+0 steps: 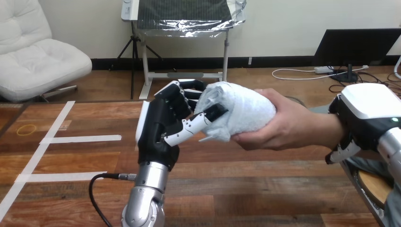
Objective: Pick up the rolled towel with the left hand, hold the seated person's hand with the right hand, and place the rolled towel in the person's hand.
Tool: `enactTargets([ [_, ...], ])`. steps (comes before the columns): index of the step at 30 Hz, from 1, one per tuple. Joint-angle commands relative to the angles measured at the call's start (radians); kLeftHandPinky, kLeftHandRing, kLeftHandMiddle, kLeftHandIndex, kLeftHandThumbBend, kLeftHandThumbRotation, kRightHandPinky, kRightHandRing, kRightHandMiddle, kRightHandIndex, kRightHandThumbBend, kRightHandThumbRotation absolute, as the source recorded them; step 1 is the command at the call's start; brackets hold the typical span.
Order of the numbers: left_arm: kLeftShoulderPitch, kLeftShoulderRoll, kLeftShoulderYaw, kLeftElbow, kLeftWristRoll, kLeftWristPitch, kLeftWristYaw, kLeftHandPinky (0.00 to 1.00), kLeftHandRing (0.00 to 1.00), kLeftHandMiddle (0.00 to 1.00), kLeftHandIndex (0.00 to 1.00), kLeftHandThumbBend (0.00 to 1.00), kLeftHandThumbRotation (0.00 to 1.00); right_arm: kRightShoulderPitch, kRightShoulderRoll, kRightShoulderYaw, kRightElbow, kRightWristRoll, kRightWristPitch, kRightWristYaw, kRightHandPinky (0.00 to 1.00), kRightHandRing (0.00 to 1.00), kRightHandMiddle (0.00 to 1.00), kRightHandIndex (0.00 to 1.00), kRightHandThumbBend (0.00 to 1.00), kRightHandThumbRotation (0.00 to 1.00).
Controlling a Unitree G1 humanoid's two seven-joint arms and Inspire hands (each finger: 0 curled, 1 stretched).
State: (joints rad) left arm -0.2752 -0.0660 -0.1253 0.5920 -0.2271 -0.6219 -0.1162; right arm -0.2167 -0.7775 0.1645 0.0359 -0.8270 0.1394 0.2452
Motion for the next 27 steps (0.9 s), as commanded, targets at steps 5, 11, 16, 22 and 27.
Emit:
enactTargets([
  [5,-0.074,-0.208,-0.122,-0.028,0.062,0.014,-0.021,0.36,0.39,0.43,0.50,0.65,0.15,-0.037,0.007,-0.053,-0.076,0.022,0.004,-0.020,0.08,0.16,0.24,0.32,0.79,0.00],
  [11,-0.067,-0.200,-0.133,-0.029,0.070,0.013,-0.015,0.34,0.38,0.43,0.50,0.66,0.17,-0.032,0.006,-0.054,-0.080,0.022,0.006,-0.018,0.09,0.16,0.24,0.32,0.78,0.00],
  [16,-0.064,-0.190,-0.136,-0.030,0.071,0.013,-0.016,0.33,0.38,0.43,0.50,0.65,0.18,-0.031,0.006,-0.053,-0.082,0.023,0.011,-0.010,0.09,0.17,0.25,0.33,0.79,0.00],
  [22,-0.063,-0.181,-0.138,-0.033,0.053,0.020,-0.035,0.36,0.39,0.43,0.51,0.66,0.17,-0.034,0.003,-0.046,-0.097,0.015,0.043,0.030,0.19,0.28,0.37,0.43,0.83,0.00],
  [27,-0.071,-0.150,-0.149,-0.034,0.028,0.040,-0.097,0.42,0.46,0.48,0.53,0.65,0.16,-0.032,-0.010,-0.031,-0.118,-0.006,0.051,0.060,0.42,0.55,0.62,0.64,0.86,0.01],
])
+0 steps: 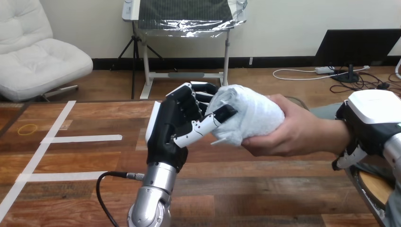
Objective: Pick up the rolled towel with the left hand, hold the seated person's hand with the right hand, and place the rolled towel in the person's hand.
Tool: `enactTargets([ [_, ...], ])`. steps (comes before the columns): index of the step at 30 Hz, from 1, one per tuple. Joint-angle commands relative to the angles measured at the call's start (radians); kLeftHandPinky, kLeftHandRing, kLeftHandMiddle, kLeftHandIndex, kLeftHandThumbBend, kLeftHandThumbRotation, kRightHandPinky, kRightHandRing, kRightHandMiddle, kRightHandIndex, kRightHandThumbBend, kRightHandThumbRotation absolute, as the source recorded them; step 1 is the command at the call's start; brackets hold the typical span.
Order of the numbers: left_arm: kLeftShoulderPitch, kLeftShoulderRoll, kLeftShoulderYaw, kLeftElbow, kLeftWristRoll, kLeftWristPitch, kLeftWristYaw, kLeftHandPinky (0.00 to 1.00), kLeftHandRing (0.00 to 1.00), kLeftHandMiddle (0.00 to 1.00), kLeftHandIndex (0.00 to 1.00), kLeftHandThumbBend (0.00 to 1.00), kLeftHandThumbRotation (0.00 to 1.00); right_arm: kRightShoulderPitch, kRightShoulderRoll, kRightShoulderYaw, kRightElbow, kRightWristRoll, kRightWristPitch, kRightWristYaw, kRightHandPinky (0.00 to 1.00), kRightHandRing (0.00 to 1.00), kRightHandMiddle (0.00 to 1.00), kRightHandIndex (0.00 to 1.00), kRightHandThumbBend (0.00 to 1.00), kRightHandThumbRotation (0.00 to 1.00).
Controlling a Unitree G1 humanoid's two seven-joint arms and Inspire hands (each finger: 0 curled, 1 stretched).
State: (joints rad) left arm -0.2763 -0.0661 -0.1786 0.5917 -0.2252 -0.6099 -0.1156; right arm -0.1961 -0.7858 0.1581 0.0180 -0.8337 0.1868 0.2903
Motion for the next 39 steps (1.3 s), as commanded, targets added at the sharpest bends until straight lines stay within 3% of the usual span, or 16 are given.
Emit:
enactTargets([
  [1,-0.072,-0.142,-0.100,-0.035,0.024,0.035,-0.113,0.45,0.50,0.52,0.56,0.65,0.18,-0.051,-0.002,-0.025,-0.103,0.000,0.004,0.017,0.46,0.60,0.67,0.68,0.87,0.02],
  [6,-0.084,-0.100,-0.116,-0.046,0.046,0.075,-0.171,0.64,0.73,0.75,0.76,0.74,0.35,-0.050,-0.004,-0.020,-0.113,-0.006,0.012,0.038,0.64,0.80,0.84,0.81,0.89,0.05],
  [7,-0.085,-0.096,-0.115,-0.049,0.053,0.083,-0.176,0.75,0.82,0.84,0.85,0.81,0.43,-0.049,-0.003,-0.020,-0.115,-0.005,0.013,0.042,0.71,0.85,0.88,0.85,0.89,0.06],
  [13,-0.084,-0.074,-0.115,-0.068,0.101,0.108,-0.178,0.94,0.96,0.97,0.97,0.95,0.57,-0.045,0.000,-0.022,-0.126,-0.005,0.013,0.049,0.83,0.94,0.96,0.91,0.90,0.07],
  [22,-0.078,-0.053,-0.107,-0.077,0.148,0.098,-0.189,0.99,1.00,1.00,1.00,1.00,0.65,-0.036,0.005,-0.026,-0.143,-0.003,0.015,0.054,0.85,0.96,0.97,0.92,0.90,0.05],
  [39,-0.053,-0.034,-0.089,-0.097,0.189,0.092,-0.209,1.00,1.00,1.00,1.00,1.00,0.67,0.004,0.003,-0.040,-0.244,-0.006,0.065,0.124,0.85,0.96,0.97,0.92,0.87,0.06],
])
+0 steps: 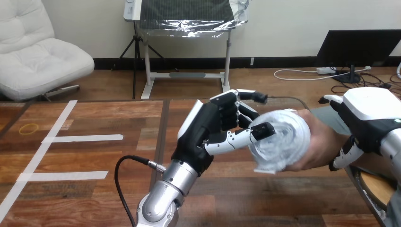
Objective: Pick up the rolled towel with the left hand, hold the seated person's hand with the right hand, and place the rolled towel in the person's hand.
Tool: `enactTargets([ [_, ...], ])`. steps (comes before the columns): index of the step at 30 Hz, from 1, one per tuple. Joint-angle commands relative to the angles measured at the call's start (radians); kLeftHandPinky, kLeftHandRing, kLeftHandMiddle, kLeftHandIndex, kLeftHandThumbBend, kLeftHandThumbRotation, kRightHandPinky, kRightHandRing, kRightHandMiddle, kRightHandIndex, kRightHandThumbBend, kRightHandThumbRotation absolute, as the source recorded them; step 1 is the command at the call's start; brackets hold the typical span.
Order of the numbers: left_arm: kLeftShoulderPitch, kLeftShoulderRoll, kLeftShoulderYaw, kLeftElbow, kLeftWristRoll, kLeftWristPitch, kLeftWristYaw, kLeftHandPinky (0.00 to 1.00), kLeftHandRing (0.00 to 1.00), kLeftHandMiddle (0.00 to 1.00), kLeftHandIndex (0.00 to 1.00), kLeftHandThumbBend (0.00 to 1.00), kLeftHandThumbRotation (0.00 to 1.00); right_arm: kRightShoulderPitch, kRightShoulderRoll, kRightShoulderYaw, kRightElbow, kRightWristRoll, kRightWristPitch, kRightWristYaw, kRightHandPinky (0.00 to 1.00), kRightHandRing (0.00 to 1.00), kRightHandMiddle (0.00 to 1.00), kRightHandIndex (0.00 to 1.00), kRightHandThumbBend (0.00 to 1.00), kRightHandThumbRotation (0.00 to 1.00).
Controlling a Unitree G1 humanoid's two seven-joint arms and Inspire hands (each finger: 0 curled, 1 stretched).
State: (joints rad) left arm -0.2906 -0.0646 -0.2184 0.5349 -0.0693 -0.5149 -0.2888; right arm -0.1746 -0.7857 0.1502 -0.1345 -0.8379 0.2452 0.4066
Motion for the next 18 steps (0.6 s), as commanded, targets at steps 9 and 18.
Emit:
enactTargets([
  [9,-0.026,-0.034,-0.039,-0.048,0.040,-0.014,-0.028,1.00,1.00,1.00,1.00,1.00,0.68,0.025,0.011,-0.060,-0.168,0.016,0.021,0.020,0.84,0.95,0.96,0.90,0.88,0.05],
  [18,-0.022,-0.029,-0.032,-0.047,0.030,-0.032,-0.038,1.00,1.00,1.00,1.00,1.00,0.68,0.063,0.017,-0.082,-0.250,0.032,0.048,0.043,0.83,0.96,0.95,0.89,0.89,0.03],
])
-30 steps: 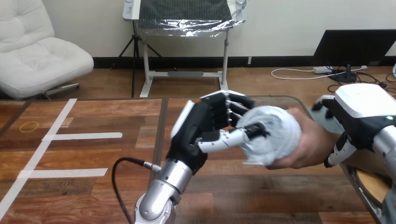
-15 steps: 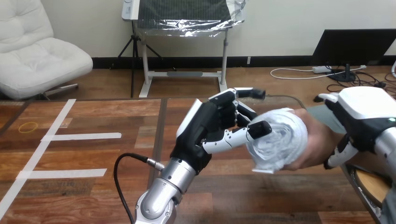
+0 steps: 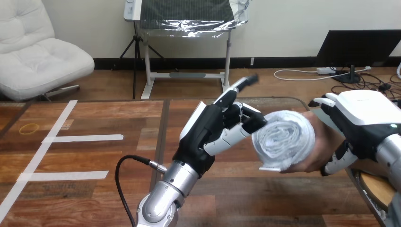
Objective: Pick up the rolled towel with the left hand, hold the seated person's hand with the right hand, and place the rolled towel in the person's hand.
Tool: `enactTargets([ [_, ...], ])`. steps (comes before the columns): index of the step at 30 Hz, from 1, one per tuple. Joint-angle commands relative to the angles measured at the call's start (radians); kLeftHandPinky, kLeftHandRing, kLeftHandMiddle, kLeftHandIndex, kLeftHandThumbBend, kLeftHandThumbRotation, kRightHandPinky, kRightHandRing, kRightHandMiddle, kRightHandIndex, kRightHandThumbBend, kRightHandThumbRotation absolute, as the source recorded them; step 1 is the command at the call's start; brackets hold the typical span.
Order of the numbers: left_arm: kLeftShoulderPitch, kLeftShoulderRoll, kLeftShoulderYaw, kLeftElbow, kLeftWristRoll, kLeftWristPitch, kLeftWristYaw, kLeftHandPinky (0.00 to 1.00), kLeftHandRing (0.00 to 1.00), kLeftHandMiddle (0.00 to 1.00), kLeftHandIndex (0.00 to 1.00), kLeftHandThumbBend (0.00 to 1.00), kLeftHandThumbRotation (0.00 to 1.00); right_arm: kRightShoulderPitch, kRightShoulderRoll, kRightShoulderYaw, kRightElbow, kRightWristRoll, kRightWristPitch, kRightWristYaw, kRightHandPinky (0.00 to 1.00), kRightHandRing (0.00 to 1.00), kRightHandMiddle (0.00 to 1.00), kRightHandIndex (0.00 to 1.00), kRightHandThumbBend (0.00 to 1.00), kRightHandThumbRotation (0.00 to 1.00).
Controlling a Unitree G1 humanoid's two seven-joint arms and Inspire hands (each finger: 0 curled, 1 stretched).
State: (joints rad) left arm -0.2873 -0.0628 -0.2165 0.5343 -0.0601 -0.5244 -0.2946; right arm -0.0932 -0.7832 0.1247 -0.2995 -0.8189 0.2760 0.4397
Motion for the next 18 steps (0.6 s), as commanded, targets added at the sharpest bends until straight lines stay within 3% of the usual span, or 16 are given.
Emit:
enactTargets([
  [1,-0.025,-0.030,-0.033,-0.046,0.018,-0.023,-0.034,1.00,1.00,1.00,1.00,1.00,0.68,-0.015,0.015,-0.059,-0.094,0.013,0.021,0.014,0.83,0.96,0.95,0.89,0.89,0.03],
  [18,-0.010,-0.029,-0.023,-0.054,-0.010,-0.045,-0.055,1.00,1.00,1.00,1.00,1.00,0.66,0.036,0.026,-0.103,-0.275,0.036,0.095,0.115,0.84,0.95,0.95,0.88,0.89,0.00],
])
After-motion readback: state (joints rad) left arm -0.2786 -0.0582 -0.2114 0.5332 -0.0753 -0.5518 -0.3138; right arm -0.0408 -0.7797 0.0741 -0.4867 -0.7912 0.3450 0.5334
